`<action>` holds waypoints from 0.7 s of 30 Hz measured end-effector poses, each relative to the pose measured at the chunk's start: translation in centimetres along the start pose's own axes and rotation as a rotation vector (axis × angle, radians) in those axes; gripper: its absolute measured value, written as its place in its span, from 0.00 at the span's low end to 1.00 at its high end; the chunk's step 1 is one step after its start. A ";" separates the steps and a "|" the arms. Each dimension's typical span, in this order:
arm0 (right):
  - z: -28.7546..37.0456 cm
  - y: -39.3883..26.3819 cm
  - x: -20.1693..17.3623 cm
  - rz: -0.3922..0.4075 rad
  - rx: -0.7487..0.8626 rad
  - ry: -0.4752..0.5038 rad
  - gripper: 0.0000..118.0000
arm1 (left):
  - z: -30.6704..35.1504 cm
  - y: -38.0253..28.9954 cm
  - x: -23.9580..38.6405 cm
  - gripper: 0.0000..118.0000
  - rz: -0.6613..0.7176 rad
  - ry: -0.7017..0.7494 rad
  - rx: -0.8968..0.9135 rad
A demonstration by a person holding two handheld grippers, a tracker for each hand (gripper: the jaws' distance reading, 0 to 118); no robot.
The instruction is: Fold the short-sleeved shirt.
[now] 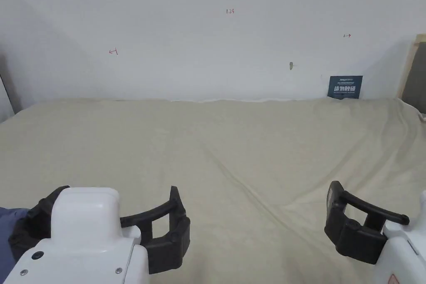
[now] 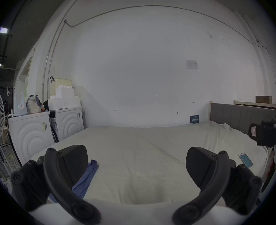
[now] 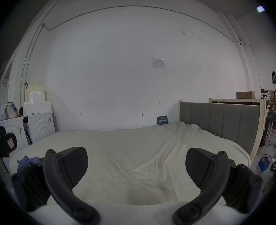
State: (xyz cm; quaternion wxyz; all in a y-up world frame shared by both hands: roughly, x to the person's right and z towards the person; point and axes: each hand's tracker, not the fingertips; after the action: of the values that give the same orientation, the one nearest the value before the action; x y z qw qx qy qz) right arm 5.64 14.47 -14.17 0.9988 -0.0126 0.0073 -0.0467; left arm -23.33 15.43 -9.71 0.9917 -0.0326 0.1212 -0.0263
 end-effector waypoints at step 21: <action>0.3 1.3 -1.0 -0.001 0.020 0.058 0.00 | 0.1 0.6 -0.7 0.04 0.050 -0.016 0.012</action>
State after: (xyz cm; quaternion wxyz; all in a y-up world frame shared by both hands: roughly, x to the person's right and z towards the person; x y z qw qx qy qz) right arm 4.72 15.82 -13.85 0.9982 -0.0013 0.0359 -0.0474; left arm -23.97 16.03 -9.47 0.9932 -0.0240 0.1141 -0.0020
